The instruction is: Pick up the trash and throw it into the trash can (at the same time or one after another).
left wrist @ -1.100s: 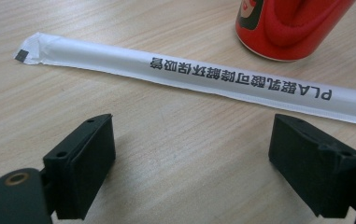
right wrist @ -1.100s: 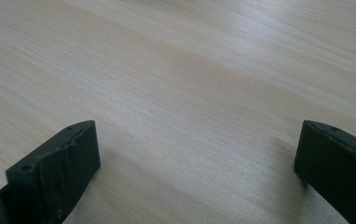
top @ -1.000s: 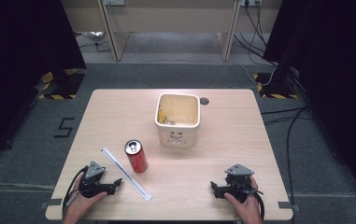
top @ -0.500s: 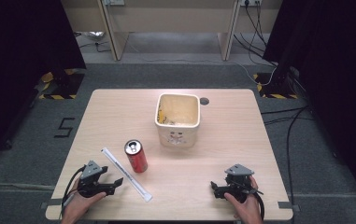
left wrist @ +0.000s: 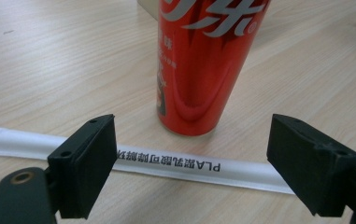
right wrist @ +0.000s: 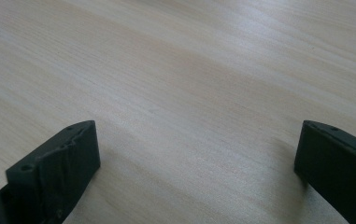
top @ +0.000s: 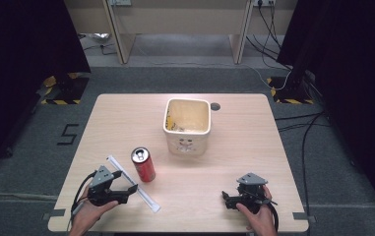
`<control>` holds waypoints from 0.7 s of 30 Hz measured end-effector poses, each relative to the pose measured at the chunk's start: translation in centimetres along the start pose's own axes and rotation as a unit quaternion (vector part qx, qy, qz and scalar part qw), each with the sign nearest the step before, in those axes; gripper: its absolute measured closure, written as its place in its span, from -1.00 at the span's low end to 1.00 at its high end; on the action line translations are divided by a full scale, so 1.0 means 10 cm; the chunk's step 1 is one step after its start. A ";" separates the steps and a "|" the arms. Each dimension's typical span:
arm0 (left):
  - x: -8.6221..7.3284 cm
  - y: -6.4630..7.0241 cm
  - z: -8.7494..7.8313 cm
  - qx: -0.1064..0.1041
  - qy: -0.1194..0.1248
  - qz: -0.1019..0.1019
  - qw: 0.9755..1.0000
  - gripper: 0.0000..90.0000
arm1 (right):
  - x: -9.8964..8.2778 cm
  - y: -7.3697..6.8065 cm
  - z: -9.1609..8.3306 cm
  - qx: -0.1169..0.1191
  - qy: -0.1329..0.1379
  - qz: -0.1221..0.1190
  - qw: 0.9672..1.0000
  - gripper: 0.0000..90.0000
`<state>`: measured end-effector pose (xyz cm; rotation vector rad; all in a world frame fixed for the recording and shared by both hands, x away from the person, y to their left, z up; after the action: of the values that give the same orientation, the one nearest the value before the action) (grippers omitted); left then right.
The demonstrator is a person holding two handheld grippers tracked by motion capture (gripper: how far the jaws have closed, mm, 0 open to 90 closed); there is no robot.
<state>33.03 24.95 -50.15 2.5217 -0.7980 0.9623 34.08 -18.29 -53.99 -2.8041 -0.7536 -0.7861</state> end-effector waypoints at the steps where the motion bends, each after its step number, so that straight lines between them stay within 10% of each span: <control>1: 0.01 0.00 0.00 -0.001 0.001 0.000 1.000 -0.66 | 0.00 0.00 0.00 0.000 0.000 0.000 1.000 -0.99; 21: 0.26 0.08 0.12 -0.006 0.003 0.017 1.000 -0.65 | 0.00 0.00 0.00 0.000 0.000 0.000 1.000 -0.99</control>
<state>34.75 22.69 -49.13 2.5004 -0.8459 0.9737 34.08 -18.29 -53.99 -2.8040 -0.7534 -0.7859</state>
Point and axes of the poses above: each handheld gripper's, and its own axes: z roughly forward along the jaws, x roughly out of its top, y roughly to its right, the point moved 3 cm from there along z, roughly forward along the jaws, and after that the axes turned 13 degrees about -y, right-handed, at the moved point
